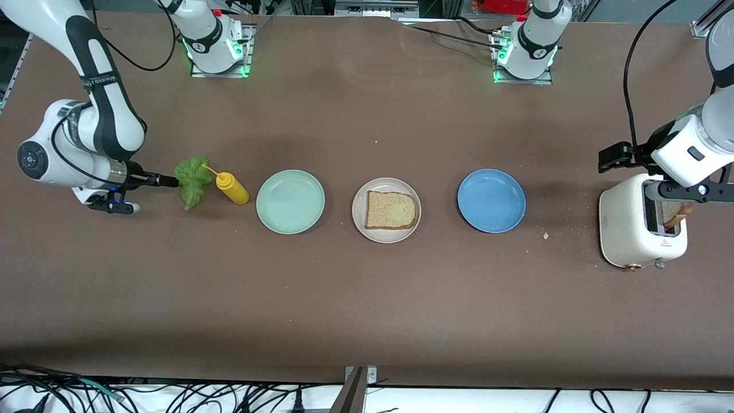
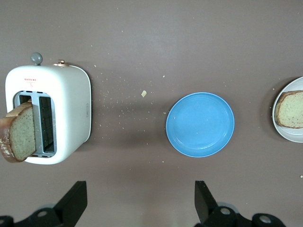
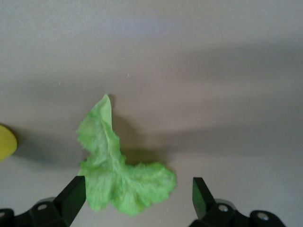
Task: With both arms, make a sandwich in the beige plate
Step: 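Move the right gripper down over the green lettuce leaf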
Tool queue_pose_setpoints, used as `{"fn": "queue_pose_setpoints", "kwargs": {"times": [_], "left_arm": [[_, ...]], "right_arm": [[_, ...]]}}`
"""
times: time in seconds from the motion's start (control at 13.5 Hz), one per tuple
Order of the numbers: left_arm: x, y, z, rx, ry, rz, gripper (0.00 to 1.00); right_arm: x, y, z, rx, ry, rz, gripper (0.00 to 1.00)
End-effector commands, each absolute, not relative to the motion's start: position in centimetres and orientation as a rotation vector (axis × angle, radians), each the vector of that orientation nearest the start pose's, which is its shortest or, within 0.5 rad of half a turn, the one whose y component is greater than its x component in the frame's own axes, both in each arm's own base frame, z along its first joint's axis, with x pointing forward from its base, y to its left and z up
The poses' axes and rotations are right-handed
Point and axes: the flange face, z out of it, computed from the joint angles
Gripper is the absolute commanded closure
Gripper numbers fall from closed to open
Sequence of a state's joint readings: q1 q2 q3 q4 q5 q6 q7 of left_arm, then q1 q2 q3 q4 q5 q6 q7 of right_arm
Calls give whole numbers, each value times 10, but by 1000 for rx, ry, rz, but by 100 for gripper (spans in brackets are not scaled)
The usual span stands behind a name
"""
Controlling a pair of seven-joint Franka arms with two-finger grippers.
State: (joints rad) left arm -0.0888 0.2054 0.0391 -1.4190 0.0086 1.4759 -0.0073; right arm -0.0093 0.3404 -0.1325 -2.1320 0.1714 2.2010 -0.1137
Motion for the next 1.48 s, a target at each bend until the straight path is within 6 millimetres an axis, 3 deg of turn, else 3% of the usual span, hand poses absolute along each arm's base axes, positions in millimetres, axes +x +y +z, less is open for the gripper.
{"fn": "queue_pose_setpoints", "kwargs": {"times": [0.0,0.15,0.37,0.52,0.66,1.18,1.4], "left_arm": [[604,-33,572,-3129,65,218,0],[604,-33,572,-3129,65,218,0],[604,-33,572,-3129,65,218,0],[604,-33,572,-3129,65,218,0],[604,-33,572,-3129,65,218,0],[604,-33,572,-3129,65,218,0],[604,-33,572,-3129,65,218,0]], "right_arm": [[543,-67,213,-2949,233,371,0],[542,-70,206,-2947,233,385,2],[539,-68,191,-2936,249,422,57],[539,-65,190,-2911,272,417,85],[539,-65,189,-2910,270,421,100],[542,-65,188,-2908,267,431,100],[558,-65,209,-2898,249,421,100]]}}
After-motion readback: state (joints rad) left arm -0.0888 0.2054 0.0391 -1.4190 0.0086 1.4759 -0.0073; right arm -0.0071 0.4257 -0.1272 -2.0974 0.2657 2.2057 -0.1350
